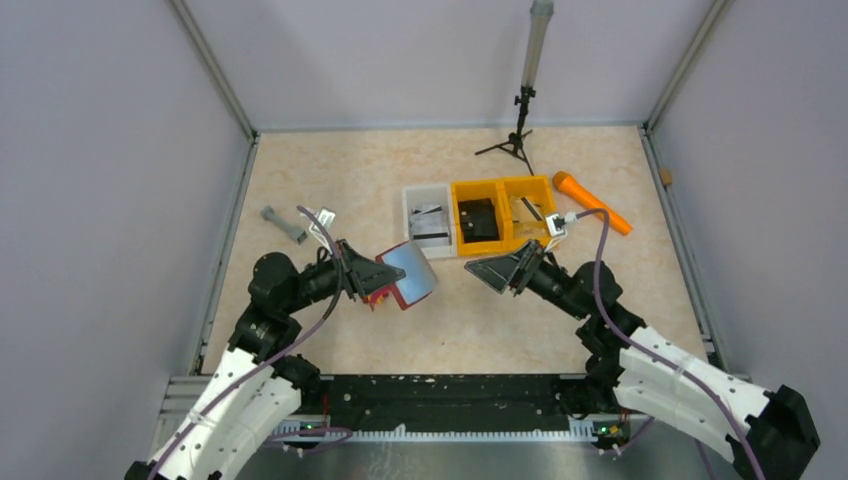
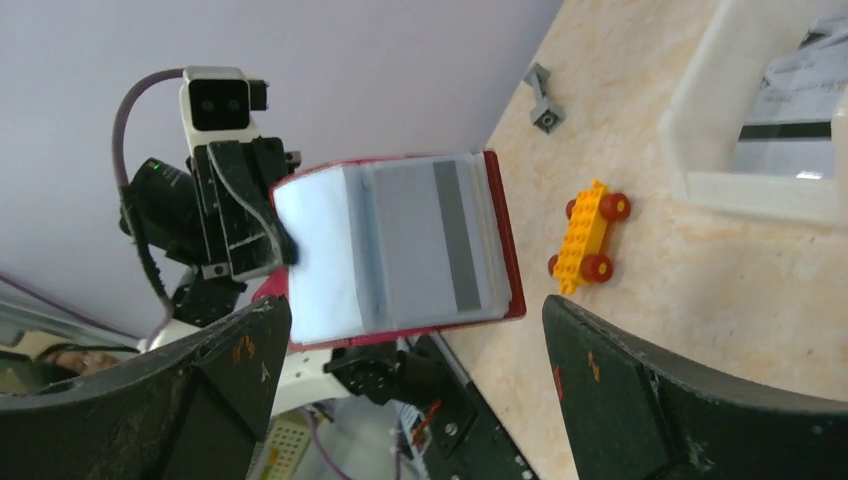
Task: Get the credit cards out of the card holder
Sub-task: Remove the credit card from the card holder.
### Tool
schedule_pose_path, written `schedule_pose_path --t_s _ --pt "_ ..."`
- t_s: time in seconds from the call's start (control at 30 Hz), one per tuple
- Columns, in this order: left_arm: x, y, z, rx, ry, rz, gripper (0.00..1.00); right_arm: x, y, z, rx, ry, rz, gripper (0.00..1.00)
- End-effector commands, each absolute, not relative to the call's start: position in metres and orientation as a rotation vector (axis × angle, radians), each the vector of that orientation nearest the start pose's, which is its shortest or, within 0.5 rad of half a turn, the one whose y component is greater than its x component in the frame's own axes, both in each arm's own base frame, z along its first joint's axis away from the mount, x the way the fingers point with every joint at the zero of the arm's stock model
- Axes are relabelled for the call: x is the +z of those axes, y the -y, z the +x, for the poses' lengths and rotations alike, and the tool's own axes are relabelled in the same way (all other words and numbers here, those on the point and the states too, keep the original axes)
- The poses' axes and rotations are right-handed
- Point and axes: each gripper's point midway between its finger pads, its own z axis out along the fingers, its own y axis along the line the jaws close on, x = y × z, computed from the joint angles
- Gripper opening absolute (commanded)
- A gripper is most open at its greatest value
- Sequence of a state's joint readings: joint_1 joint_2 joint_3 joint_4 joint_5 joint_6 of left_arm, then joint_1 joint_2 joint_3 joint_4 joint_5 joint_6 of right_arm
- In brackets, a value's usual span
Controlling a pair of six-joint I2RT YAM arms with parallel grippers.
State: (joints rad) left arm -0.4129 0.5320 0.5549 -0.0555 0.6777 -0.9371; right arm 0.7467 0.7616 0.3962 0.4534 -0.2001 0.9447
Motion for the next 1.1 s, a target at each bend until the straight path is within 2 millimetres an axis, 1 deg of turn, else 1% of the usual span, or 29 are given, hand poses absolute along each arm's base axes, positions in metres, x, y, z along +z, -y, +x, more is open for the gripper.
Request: schedule_pose_path --t_s 0.0,0.1,0.13,0.27,0.37,0.43,0.53,0.6,0.67,0.8,0.87,0.97,1.07 --pt "0.340 0.220 0.151 -1.663 -1.572 0.192 0.00 0.258 -0.256 0.183 1.641 -1.723 0.253 0.99" --pt "0.348 0.221 0.157 -1.697 -1.516 0.160 0.00 0.256 -0.259 0.187 1.740 -1.803 0.488 0.99" --pt "0.350 0.222 0.160 -1.702 -1.503 0.154 0.00 0.257 -0.261 0.188 1.765 -1.822 0.543 0.99" --pt "0.355 0.221 0.169 -1.702 -1.445 0.120 0.00 0.262 -0.272 0.185 1.862 -1.847 0.684 0.99" --pt "0.358 0.219 0.173 -1.703 -1.384 0.102 0.00 0.270 -0.278 0.184 1.916 -1.790 0.761 0.99" --pt "0.357 0.220 0.174 -1.710 -1.368 0.102 0.00 0.277 -0.281 0.186 1.947 -1.722 0.807 0.99" --pt "0.358 0.222 0.175 -1.732 -1.341 0.106 0.00 0.286 -0.293 0.183 2.014 -1.704 0.833 0.99" --pt "0.359 0.223 0.175 -1.748 -1.327 0.103 0.00 0.287 -0.301 0.183 2.024 -1.709 0.860 0.99" --pt "0.362 0.224 0.174 -1.768 -1.312 0.105 0.00 0.291 -0.306 0.186 2.035 -1.678 0.882 0.99" --pt "0.362 0.223 0.170 -1.786 -1.293 0.111 0.00 0.312 -0.300 0.194 2.097 -1.500 0.924 0.99" --pt "0.359 0.222 0.170 -1.785 -1.295 0.103 0.00 0.321 -0.301 0.199 2.097 -1.469 0.927 0.99" --pt "0.356 0.220 0.169 -1.780 -1.290 0.091 0.00 0.331 -0.302 0.202 2.102 -1.435 0.914 0.99" --pt "0.356 0.218 0.168 -1.782 -1.285 0.073 0.00 0.330 -0.299 0.205 2.098 -1.412 0.951 0.99"
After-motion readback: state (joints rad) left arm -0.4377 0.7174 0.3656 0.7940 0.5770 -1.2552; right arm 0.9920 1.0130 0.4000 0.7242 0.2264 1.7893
